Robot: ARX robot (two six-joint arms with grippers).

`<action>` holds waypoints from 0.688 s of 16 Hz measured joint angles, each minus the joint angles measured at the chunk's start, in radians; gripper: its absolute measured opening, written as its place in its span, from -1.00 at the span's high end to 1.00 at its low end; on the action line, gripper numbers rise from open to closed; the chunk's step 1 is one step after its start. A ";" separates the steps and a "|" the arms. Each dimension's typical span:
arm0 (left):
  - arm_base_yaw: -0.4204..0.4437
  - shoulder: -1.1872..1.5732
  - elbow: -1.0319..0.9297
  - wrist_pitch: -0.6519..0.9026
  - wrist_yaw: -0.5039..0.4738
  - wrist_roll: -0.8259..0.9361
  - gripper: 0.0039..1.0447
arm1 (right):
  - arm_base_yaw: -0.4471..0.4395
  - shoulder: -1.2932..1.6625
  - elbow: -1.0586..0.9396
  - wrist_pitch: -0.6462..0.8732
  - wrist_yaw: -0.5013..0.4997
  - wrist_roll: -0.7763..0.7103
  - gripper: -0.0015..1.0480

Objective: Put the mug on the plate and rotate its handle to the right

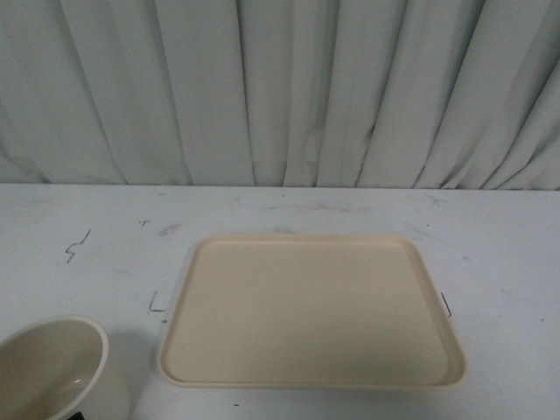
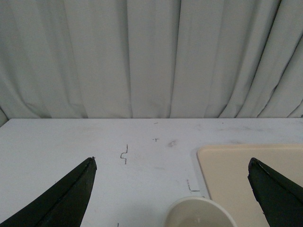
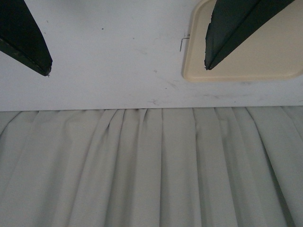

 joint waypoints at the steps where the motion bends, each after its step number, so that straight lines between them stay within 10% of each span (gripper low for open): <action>1: 0.000 0.000 0.000 0.000 0.000 0.000 -0.88 | 0.000 0.000 0.000 0.000 0.000 0.000 -0.88; 5: -0.001 0.003 0.002 -0.016 -0.006 0.000 -0.88 | 0.000 0.000 0.000 0.000 0.000 0.000 -0.88; 8: -0.185 0.374 0.256 -0.458 -0.179 -0.024 -0.88 | 0.000 0.000 0.000 0.001 0.000 0.003 -0.88; 11: -0.143 0.676 0.360 -0.439 -0.081 -0.069 -0.88 | 0.000 0.000 0.000 0.001 0.000 0.003 -0.88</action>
